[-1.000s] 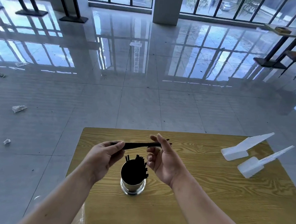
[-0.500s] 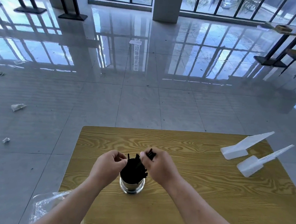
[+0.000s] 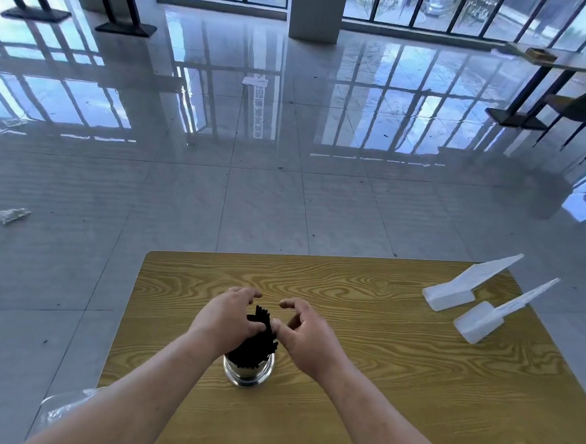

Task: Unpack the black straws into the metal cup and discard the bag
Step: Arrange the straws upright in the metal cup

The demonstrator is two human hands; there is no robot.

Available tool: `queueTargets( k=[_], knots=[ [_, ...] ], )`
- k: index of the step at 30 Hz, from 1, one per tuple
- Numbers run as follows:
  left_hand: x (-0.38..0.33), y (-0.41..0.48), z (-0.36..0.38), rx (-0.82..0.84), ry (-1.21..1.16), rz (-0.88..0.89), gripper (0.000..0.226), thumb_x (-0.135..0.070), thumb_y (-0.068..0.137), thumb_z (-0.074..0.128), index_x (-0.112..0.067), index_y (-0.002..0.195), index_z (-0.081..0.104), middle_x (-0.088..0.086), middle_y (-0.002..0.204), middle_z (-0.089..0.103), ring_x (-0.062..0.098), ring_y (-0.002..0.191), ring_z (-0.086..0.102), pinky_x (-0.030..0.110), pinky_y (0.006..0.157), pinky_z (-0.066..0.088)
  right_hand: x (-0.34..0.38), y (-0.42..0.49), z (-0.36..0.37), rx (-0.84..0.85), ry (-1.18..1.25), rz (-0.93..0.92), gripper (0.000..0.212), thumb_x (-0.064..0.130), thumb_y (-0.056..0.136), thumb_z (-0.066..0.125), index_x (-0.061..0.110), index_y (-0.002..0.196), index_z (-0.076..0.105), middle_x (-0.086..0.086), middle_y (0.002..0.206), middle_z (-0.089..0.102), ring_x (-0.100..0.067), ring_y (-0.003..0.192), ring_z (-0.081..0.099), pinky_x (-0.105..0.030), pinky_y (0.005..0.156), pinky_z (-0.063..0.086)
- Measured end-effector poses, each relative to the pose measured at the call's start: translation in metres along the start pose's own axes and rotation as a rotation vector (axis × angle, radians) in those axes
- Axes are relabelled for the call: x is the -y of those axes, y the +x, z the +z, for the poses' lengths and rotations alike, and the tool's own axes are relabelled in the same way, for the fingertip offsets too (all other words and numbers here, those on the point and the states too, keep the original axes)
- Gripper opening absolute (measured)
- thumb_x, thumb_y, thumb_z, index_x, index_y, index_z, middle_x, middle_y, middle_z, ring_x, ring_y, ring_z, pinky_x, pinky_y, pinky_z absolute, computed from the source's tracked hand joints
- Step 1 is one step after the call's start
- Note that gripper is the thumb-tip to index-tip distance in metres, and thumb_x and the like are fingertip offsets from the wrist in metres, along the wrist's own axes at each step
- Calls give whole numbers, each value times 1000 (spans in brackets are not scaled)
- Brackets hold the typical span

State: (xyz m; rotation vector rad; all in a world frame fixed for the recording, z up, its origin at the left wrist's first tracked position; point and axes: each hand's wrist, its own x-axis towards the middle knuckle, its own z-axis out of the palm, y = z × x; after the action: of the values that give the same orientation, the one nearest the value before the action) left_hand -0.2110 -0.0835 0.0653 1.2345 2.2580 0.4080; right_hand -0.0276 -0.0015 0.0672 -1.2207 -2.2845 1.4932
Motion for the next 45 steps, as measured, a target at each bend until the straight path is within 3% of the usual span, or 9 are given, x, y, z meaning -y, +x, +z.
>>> queueTargets(
  k=[5, 8, 11, 18, 23, 28, 33, 41, 45],
  knots=[
    [-4, 8, 3, -2, 107, 26, 27, -41, 83, 71, -40, 110, 68, -16, 103, 66, 11, 99, 64, 25, 75, 46, 9, -2, 9, -15, 115, -16, 27, 49, 89, 61, 36, 110, 70, 7, 79, 71, -6, 69, 65, -42, 71, 65],
    [-4, 9, 5, -23, 129, 45, 18, -36, 85, 69, -37, 102, 69, -16, 95, 64, 9, 87, 58, 23, 73, 43, 12, -6, 10, -5, 115, 1, 32, 58, 85, 60, 32, 100, 71, 7, 76, 71, -5, 66, 65, -38, 67, 65],
    [-6, 9, 8, -30, 142, 62, 17, -31, 85, 68, -35, 101, 70, -14, 93, 66, 10, 89, 64, 22, 71, 45, 14, -11, 12, -14, 84, 9, 36, 63, 82, 64, 30, 95, 68, 5, 79, 73, -7, 67, 67, -31, 63, 62],
    [-6, 7, 12, 38, 140, 56, 54, -27, 84, 72, -40, 135, 59, -12, 133, 65, 15, 117, 65, 30, 93, 55, 19, -16, 18, 10, 180, 82, 27, 51, 85, 74, 26, 92, 65, -1, 86, 74, -16, 73, 72, -31, 63, 62],
    [-8, 6, 9, 19, 168, 95, 18, -29, 84, 66, -36, 101, 68, -12, 103, 72, 14, 95, 67, 35, 82, 57, 16, -22, 18, 89, -49, 89, 30, 58, 74, 71, 35, 91, 59, 12, 83, 70, -2, 71, 64, -23, 62, 50],
    [-8, 5, 5, -57, 123, 108, 15, -29, 84, 63, -31, 93, 74, -12, 93, 74, 13, 86, 67, 32, 76, 55, 16, -22, 21, 205, -76, 152, 27, 44, 74, 68, 46, 97, 54, 9, 90, 72, -11, 66, 73, -27, 53, 57],
    [-5, 3, -1, -115, 117, 133, 13, -30, 88, 68, -32, 97, 76, -11, 98, 76, 12, 91, 67, 22, 75, 42, 15, -15, 23, 159, -30, 170, 19, 21, 79, 60, 32, 94, 59, 2, 89, 73, -23, 74, 76, -39, 65, 63],
    [-19, -9, -54, -211, 36, 122, 8, -35, 82, 80, -34, 90, 79, -17, 86, 76, 5, 83, 68, 24, 71, 48, 18, -5, 17, 17, 47, 146, 10, 28, 87, 60, 24, 84, 69, 7, 73, 69, -6, 61, 56, -29, 58, 49],
    [-23, -16, -94, -208, 12, 92, 7, -36, 78, 84, -37, 82, 78, -22, 72, 71, -9, 72, 62, 14, 61, 43, 23, -2, 10, -36, 89, 116, 13, 27, 88, 64, 16, 84, 69, 7, 69, 66, -7, 60, 54, -29, 57, 47]
  ],
)
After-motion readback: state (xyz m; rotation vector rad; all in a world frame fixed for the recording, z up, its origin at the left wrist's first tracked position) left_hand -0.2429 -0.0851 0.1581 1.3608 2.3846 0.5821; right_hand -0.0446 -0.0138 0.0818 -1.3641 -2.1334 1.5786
